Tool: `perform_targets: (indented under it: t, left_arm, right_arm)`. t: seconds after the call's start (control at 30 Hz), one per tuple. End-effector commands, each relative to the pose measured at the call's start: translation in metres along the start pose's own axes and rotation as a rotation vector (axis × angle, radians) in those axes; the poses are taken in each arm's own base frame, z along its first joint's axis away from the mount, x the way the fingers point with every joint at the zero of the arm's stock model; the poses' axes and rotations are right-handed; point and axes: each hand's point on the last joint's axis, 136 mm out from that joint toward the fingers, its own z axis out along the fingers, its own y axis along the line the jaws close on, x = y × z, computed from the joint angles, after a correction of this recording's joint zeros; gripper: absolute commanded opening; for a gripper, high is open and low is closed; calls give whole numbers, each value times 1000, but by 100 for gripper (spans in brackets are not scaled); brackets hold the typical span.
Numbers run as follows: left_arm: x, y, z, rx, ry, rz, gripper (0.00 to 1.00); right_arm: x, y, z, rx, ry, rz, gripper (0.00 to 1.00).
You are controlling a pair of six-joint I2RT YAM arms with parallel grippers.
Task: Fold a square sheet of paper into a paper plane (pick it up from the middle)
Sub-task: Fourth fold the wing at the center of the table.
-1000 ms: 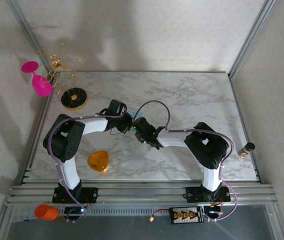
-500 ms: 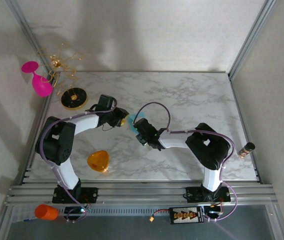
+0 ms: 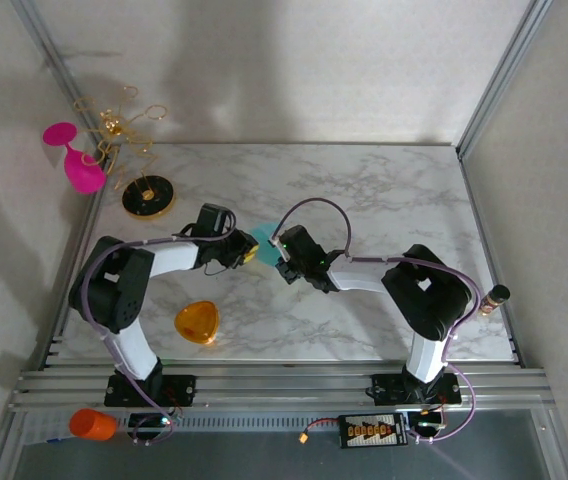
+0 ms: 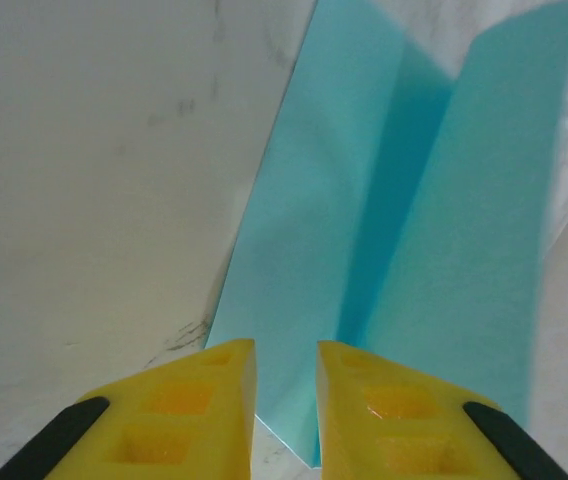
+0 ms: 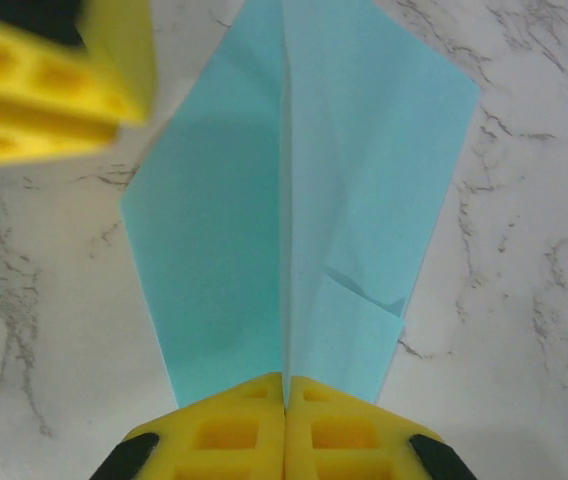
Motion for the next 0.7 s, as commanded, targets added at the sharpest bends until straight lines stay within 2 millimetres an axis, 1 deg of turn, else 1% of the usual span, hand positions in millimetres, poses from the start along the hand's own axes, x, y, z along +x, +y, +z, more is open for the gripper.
perform_targets:
  t: [0.0, 0.1, 0.17, 0.27, 0.5, 0.67]
  left_arm:
    - [6, -14, 12, 30, 35, 44, 21]
    - [7, -6, 21, 8, 46, 33, 19]
    - [7, -5, 24, 9, 46, 30, 18]
    - [4, -4, 25, 1, 33, 33, 18]
    - [5, 17, 29, -62, 31, 19, 15]
    - [5, 18, 29, -68, 29, 19, 15]
  right_arm:
    - [-4, 3, -3, -37, -22, -7, 8]
    - [-3, 4, -2, -52, -19, 1, 9]
    - [-2, 4, -1, -63, -13, 10, 11]
    - [1, 5, 2, -72, -3, 9, 12]
    - [7, 2, 4, -49, 18, 5, 17]
    - [10, 1, 3, -47, 23, 6, 19]
